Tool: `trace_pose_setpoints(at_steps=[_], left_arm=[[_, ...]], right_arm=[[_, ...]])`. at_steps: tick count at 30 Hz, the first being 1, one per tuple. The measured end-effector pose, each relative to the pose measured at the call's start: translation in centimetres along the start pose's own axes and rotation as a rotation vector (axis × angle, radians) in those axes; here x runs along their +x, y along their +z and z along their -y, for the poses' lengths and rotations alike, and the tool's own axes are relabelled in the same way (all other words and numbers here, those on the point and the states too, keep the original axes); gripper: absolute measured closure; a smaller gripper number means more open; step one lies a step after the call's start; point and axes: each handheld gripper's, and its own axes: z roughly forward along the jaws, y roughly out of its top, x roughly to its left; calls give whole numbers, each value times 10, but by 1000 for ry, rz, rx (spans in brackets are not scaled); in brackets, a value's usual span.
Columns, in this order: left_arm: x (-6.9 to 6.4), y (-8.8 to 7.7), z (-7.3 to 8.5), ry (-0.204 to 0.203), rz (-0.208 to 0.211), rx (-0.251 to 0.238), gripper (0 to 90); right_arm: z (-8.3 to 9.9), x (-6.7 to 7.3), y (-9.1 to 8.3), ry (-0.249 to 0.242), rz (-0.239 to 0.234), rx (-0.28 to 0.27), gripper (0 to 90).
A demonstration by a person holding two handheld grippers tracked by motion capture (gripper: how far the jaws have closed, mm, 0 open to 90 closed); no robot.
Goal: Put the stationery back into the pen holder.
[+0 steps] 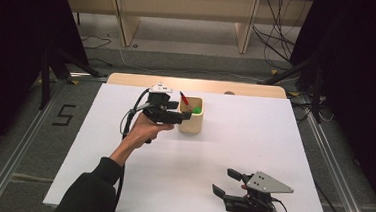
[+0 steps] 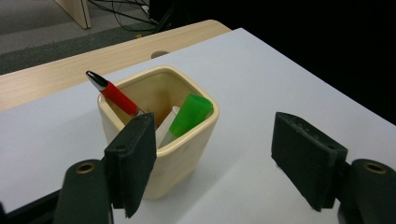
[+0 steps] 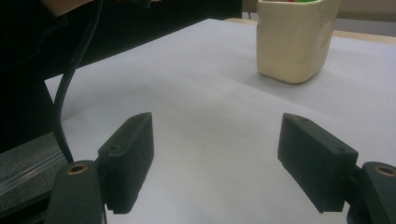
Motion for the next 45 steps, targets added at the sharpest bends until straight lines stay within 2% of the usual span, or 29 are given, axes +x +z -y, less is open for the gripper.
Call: trace_pose_setpoints(at_steps=[8, 12, 15, 21, 23, 29, 37, 39, 42, 45], left_arm=[[2, -12, 18, -24, 21, -14, 284], [0, -17, 28, -16, 33, -3, 254], [-2, -23, 37, -20, 39, -19, 244], [-7, -36, 60, 3, 62, -42, 236], [-8, -37, 64, 9, 64, -18, 234], [-13, -39, 75, 21, 79, -27, 231], [-16, -51, 91, 34, 87, -45, 231], [-15, -54, 97, 30, 88, -50, 230], [-14, -60, 108, 3, 99, -59, 230], [-15, -65, 114, 7, 93, -65, 226]], right_arm=[[1, -2, 0, 4, 2, 3, 278], [1, -2, 0, 5, 9, 2, 273], [1, -2, 0, 9, 9, 0, 272], [3, -3, 2, 19, 11, 6, 268], [3, -3, 3, 26, 9, 4, 267], [3, -2, 5, 19, 15, 10, 261], [4, -3, 3, 20, 23, 4, 253], [4, -3, 2, 18, 25, 3, 250], [4, -4, 3, 14, 27, 6, 246], [4, -4, 3, 16, 26, 11, 241]])
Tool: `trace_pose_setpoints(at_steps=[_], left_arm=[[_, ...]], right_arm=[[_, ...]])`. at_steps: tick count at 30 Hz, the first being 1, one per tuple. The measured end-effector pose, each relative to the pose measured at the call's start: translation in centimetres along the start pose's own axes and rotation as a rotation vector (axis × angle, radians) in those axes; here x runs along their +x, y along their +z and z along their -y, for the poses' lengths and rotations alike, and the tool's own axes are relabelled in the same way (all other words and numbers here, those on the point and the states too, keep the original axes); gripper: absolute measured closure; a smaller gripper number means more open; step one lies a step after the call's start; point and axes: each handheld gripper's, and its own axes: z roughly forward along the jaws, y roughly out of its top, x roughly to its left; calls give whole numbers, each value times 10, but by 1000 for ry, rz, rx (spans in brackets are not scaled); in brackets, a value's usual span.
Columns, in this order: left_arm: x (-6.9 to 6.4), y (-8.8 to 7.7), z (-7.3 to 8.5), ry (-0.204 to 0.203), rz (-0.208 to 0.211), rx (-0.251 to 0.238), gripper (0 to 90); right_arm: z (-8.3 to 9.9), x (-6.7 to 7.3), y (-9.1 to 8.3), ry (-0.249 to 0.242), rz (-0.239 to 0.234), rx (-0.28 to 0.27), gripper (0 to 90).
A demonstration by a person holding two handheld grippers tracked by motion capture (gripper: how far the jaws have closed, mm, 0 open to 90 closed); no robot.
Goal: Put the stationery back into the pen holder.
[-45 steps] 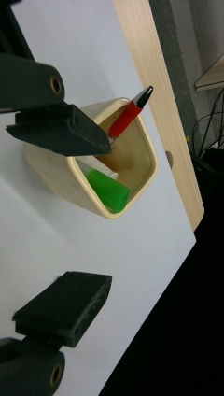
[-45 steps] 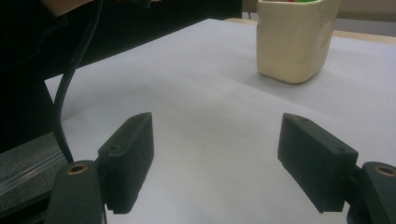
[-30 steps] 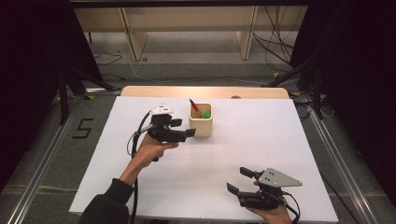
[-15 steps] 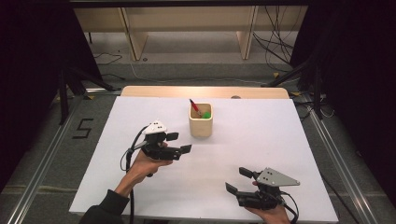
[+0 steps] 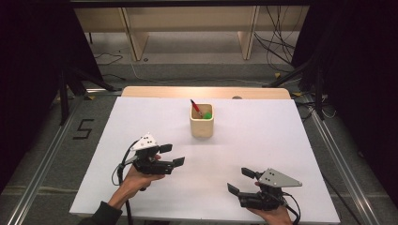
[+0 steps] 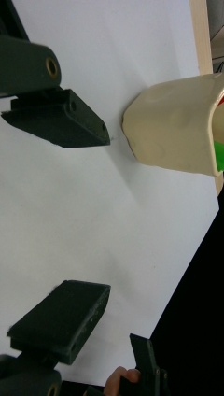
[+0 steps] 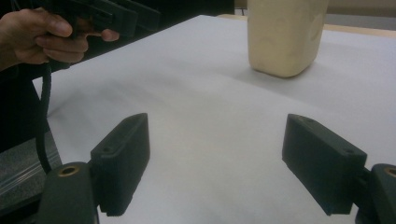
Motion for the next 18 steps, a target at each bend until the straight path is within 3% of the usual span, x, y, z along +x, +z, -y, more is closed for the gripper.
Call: trace_pose_setpoints(at_steps=[8, 15, 18], left_arm=[[-6, -7, 17, 52, 2, 17, 212], [-8, -11, 32, 23, 2, 7, 207], [-10, -10, 36, 30, -1, 25, 203]], right_arm=[[0, 0, 0, -8, 4, 0, 233], [1, -1, 0, -13, 10, 4, 232], [1, -1, 0, -10, 10, 4, 232]])
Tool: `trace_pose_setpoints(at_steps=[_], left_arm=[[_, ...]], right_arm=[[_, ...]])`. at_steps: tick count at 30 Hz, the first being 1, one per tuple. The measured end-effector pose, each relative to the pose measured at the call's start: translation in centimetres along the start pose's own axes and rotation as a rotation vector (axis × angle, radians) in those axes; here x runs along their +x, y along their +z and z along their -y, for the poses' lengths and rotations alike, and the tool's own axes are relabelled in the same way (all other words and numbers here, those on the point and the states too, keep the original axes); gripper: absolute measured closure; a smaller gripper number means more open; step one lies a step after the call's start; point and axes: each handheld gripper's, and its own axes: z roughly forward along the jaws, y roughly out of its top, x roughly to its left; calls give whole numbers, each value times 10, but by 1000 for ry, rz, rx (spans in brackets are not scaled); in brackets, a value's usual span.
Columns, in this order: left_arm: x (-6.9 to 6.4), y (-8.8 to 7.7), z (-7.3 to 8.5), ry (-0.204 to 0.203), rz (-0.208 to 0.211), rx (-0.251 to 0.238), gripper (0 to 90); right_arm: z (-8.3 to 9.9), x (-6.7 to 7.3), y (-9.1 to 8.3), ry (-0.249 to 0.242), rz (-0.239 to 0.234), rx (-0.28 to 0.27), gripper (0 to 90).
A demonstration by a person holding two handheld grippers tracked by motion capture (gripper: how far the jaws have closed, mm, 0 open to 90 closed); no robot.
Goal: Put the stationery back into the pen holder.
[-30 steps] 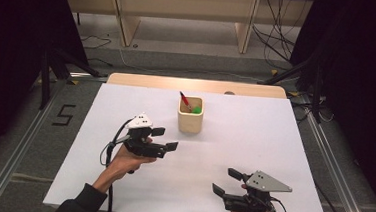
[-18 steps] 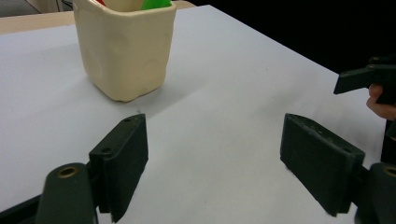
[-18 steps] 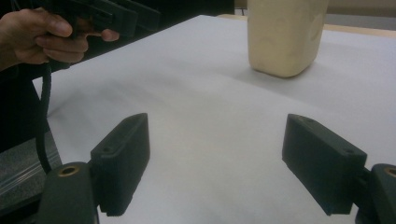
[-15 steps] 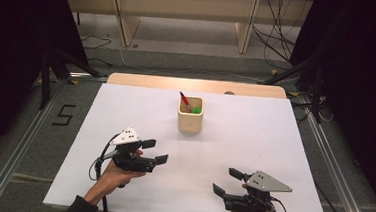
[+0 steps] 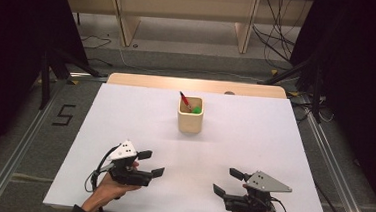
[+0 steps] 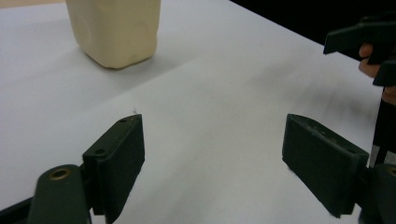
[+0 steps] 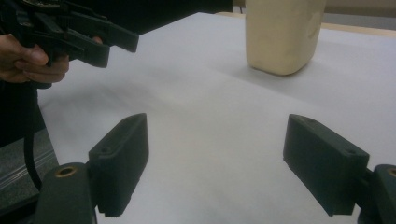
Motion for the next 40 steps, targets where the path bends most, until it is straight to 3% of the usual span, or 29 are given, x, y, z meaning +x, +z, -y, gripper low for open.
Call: trace_pose_setpoints(at_steps=[5, 18, 21, 40], left_arm=[[0, -5, 4, 7, -20, -1, 191], [5, -15, 13, -20, -51, -8, 177], [6, -15, 13, -42, -48, -16, 177], [6, -15, 13, -31, -53, -17, 176]], right_arm=[[0, 0, 0, -3, 0, 1, 232], [1, 1, 1, -9, 3, 10, 232], [1, 1, 1, -10, 5, 10, 231], [1, 1, 1, -14, 6, 8, 231]])
